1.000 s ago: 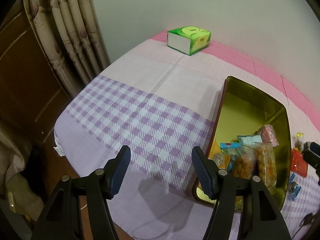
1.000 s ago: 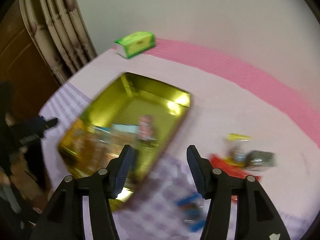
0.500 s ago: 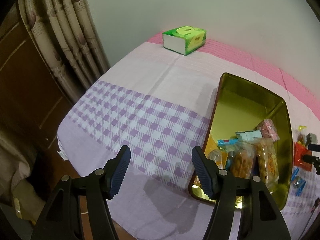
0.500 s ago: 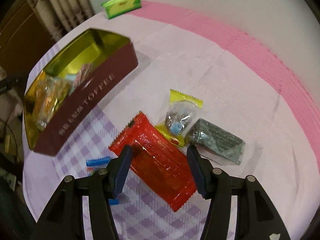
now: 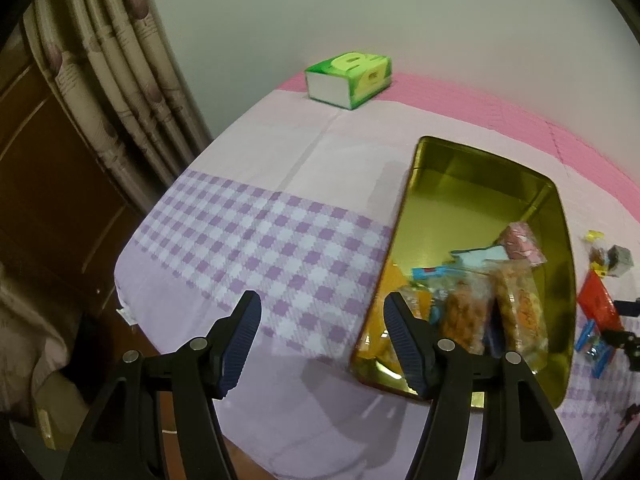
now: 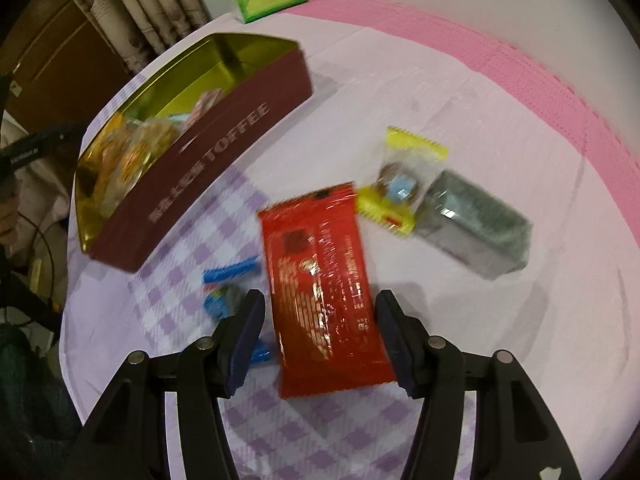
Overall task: Organize snacks
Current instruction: 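Move right gripper to the red wrapped packet and grasp it, then grasp the blue-wrapped candy with left gripper while right holds the red packet, then carry the blue candy into the tin and release it while right holds the red packet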
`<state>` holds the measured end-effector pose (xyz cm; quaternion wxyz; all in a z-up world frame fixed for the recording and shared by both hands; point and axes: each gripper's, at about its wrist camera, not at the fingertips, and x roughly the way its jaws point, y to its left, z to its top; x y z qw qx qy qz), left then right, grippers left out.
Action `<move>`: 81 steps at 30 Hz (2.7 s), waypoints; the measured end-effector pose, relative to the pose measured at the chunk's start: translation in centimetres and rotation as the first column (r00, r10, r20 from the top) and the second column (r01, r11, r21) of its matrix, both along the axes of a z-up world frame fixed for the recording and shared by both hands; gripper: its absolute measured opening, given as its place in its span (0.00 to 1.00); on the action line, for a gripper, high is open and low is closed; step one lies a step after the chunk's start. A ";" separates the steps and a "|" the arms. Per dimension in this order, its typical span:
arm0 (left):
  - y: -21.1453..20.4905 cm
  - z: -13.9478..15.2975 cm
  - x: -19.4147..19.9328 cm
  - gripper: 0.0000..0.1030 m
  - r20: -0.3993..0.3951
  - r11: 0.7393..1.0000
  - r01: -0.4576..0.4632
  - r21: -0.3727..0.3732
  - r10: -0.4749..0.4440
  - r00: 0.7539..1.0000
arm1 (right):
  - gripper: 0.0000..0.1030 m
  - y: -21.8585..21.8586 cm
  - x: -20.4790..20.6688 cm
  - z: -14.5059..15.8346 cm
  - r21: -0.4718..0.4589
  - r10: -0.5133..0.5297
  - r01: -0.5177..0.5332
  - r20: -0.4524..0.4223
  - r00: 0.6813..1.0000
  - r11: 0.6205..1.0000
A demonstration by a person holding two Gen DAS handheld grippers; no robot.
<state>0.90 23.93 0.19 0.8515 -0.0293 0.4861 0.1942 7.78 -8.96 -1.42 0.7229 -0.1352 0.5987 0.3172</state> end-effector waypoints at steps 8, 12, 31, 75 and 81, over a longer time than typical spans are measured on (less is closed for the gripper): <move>-2.7 1.3 -0.4 0.63 0.010 0.997 0.061 -0.049 -0.060 0.998 | 0.51 1.8 0.1 -0.5 -0.044 -0.009 0.014 0.108 0.994 0.999; -4.6 1.8 -0.2 0.63 0.009 0.990 0.103 -0.099 -0.103 0.995 | 0.47 2.3 -0.3 -0.6 -0.069 0.014 -0.003 0.153 0.988 0.998; -18.7 -1.0 3.4 0.63 -0.105 0.869 0.308 -0.388 -0.374 0.922 | 0.40 -10.0 -2.8 -0.3 -0.050 -0.485 0.524 0.310 0.818 0.851; -23.9 -7.8 8.2 0.27 -0.304 0.900 0.137 -0.413 -0.278 0.911 | 0.44 -13.9 -3.9 -0.5 0.034 -0.583 0.608 0.332 0.741 0.793; -23.4 -5.2 7.2 0.26 -0.245 0.901 0.215 -0.376 -0.320 0.915 | 0.44 -13.8 -3.8 -0.5 0.032 -0.586 0.612 0.336 0.738 0.790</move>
